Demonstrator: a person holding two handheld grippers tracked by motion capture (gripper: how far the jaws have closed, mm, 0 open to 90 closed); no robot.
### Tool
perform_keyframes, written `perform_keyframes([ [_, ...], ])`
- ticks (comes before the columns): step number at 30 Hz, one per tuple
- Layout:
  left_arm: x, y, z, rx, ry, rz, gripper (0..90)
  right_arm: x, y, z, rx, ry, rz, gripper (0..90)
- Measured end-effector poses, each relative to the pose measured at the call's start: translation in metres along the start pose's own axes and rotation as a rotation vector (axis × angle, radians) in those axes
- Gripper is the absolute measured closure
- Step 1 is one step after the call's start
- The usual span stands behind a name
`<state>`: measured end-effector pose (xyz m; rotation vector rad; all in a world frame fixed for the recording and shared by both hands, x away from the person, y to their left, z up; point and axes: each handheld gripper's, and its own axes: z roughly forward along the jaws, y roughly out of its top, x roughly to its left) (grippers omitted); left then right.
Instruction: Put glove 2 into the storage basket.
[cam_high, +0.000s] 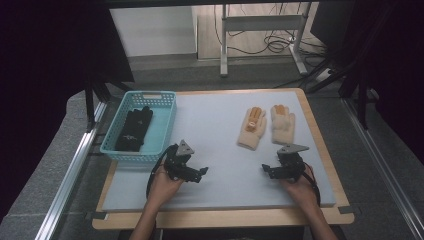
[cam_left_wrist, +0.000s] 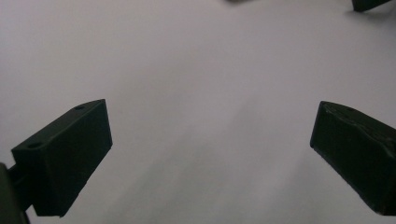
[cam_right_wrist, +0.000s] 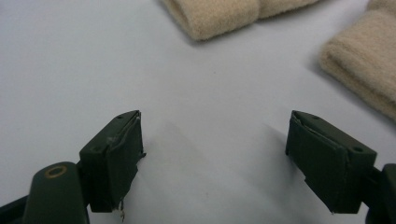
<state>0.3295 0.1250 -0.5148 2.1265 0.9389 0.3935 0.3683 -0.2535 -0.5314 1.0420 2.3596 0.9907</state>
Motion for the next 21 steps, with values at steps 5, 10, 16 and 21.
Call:
perform_keyframes([
  [5, 0.000, -0.012, 0.011, 0.061, 0.033, 0.001, 0.0, 0.000, 0.000, 0.000, 0.002, 0.000, 0.000, 18.7],
  [10, -0.002, -0.021, 0.019, 0.103, 0.055, 0.010, 0.0, 0.000, 0.000, 0.000, 0.002, 0.001, 0.001, 18.7],
  [16, 0.002, -0.026, 0.021, 0.090, 0.024, -0.042, 0.0, 0.000, 0.000, 0.000, 0.002, 0.002, 0.001, 18.7],
  [21, 0.002, -0.026, 0.021, 0.088, 0.024, -0.040, 0.0, 0.000, 0.000, 0.000, 0.002, -0.001, 0.003, 18.1],
])
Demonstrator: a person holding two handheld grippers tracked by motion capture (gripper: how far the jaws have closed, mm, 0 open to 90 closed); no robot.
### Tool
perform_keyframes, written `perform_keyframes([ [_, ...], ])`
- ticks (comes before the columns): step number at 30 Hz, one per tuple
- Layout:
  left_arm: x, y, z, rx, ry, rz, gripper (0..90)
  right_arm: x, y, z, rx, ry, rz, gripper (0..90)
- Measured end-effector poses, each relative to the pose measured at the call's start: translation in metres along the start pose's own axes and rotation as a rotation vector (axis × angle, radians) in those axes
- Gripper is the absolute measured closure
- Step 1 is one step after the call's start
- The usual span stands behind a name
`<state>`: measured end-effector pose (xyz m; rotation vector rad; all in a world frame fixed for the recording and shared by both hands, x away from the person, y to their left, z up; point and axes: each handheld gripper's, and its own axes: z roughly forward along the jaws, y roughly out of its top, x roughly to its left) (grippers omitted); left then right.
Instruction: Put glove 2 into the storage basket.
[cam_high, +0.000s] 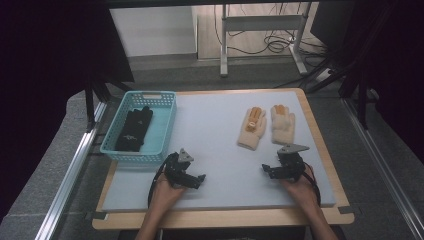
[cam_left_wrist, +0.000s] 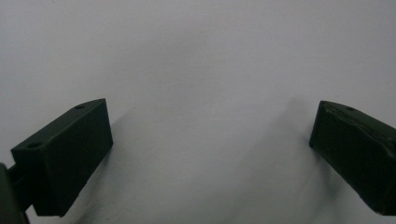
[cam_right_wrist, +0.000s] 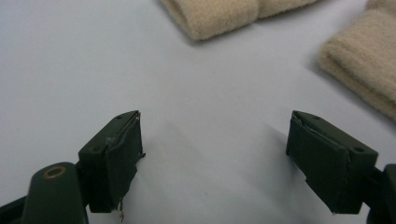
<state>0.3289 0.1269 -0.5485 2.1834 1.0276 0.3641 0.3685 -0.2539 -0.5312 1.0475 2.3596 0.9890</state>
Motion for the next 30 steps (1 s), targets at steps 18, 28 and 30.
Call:
perform_keyframes([
  [18, 0.000, 0.000, 0.000, 0.000, 0.000, -0.001, 0.0, -0.043, 0.008, -0.015, -0.059, -0.033, 0.077, 23.5],
  [28, 0.000, 0.000, 0.000, -0.002, -0.001, -0.005, 0.0, -0.092, 0.044, -0.012, -0.076, -0.092, 0.110, 33.7],
  [30, 0.000, 0.000, 0.000, -0.002, -0.001, -0.005, 0.0, -0.098, 0.050, -0.007, -0.077, -0.088, 0.115, 36.5],
])
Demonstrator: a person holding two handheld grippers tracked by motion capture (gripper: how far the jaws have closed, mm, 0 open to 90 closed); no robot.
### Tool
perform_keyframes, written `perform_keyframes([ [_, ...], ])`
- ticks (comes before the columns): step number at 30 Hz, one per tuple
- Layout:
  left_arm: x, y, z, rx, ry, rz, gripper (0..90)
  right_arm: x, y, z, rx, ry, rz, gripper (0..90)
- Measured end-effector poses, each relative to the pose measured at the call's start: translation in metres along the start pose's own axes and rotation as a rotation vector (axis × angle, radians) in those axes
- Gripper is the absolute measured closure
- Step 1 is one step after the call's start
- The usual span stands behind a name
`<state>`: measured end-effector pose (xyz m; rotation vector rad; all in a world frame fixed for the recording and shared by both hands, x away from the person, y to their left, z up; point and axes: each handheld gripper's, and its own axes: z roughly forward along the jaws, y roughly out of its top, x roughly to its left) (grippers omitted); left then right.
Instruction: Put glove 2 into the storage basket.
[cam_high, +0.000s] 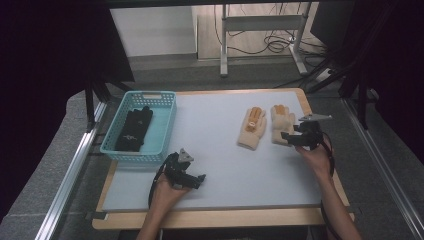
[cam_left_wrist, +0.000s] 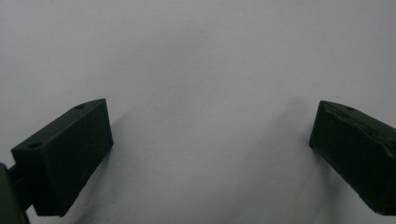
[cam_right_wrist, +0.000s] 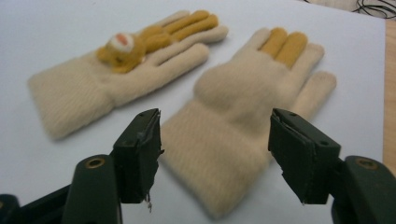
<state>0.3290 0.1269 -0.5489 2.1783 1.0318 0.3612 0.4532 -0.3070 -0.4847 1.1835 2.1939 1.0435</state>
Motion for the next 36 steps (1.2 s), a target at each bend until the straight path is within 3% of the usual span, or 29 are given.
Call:
perform_keyframes([
  [6, 0.000, 0.000, 0.000, 0.000, 0.000, 0.000, 0.0, -0.014, 0.014, 0.022, 0.031, -0.012, -0.010, 43.8],
  [12, 0.000, 0.000, 0.000, -0.002, 0.000, 0.002, 0.0, -0.027, 0.022, 0.041, 0.055, -0.010, 0.003, 38.0],
  [19, 0.000, 0.000, 0.000, -0.001, 0.000, 0.003, 0.0, -0.029, 0.019, 0.060, 0.074, 0.014, -0.026, 32.3],
  [23, 0.000, 0.000, 0.000, -0.002, 0.000, 0.003, 0.0, -0.020, 0.018, 0.069, 0.105, 0.002, -0.076, 32.7],
  [25, 0.000, 0.000, 0.000, -0.002, 0.000, 0.003, 0.0, -0.017, 0.018, 0.072, 0.107, -0.011, -0.095, 38.4],
  [31, 0.000, 0.000, 0.000, -0.004, 0.000, 0.001, 0.0, -0.019, 0.017, 0.071, 0.126, 0.007, -0.039, 52.9],
  [36, 0.000, 0.000, 0.000, -0.003, 0.001, 0.003, 0.0, -0.016, 0.018, 0.065, 0.127, 0.009, -0.033, 56.3],
])
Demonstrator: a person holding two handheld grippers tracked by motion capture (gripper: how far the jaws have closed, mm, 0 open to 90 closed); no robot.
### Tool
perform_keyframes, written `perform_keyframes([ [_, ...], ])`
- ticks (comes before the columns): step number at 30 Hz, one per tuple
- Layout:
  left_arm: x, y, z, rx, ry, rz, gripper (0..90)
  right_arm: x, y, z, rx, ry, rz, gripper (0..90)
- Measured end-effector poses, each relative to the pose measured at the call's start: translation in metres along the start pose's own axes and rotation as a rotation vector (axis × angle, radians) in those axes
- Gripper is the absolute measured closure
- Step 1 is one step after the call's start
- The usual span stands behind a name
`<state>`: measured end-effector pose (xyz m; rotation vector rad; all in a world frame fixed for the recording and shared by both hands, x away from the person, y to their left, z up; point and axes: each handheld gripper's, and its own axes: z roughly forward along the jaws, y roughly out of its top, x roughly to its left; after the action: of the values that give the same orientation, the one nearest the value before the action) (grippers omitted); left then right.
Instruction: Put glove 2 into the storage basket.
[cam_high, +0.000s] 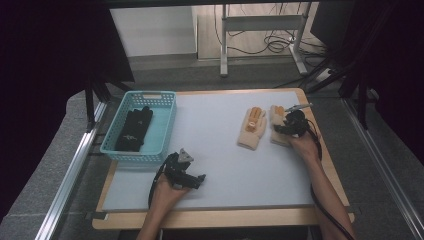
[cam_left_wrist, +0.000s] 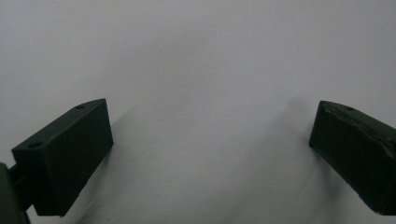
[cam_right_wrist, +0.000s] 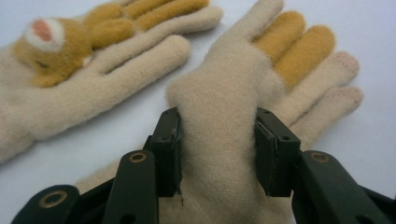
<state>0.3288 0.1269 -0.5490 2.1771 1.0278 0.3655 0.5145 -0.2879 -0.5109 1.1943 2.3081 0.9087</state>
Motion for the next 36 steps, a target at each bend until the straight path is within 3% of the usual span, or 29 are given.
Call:
perform_keyframes([
  [6, 0.000, 0.000, 0.000, 0.001, 0.000, 0.001, 0.0, 0.009, 0.001, -0.015, -0.048, 0.012, 0.005, 56.2],
  [13, 0.000, 0.000, 0.000, 0.001, 0.000, 0.001, 0.0, 0.032, 0.008, -0.046, -0.111, 0.052, -0.036, 55.8],
  [16, 0.000, 0.000, 0.000, 0.002, 0.001, 0.001, 0.0, 0.048, 0.012, -0.062, -0.139, 0.092, -0.055, 55.5],
  [23, 0.000, 0.000, 0.000, 0.002, 0.002, 0.004, 0.0, 0.104, 0.020, -0.088, -0.169, 0.179, -0.129, 55.0],
  [29, 0.000, 0.000, 0.000, -0.002, 0.001, -0.001, 0.0, 0.151, 0.019, -0.084, -0.151, 0.247, -0.172, 54.4],
  [33, 0.000, 0.000, 0.000, -0.002, -0.001, -0.004, 0.0, 0.180, 0.010, -0.066, -0.104, 0.290, -0.189, 53.7],
  [36, 0.000, 0.000, 0.000, -0.002, -0.001, -0.003, 0.0, 0.193, 0.000, -0.050, -0.068, 0.301, -0.198, 53.2],
])
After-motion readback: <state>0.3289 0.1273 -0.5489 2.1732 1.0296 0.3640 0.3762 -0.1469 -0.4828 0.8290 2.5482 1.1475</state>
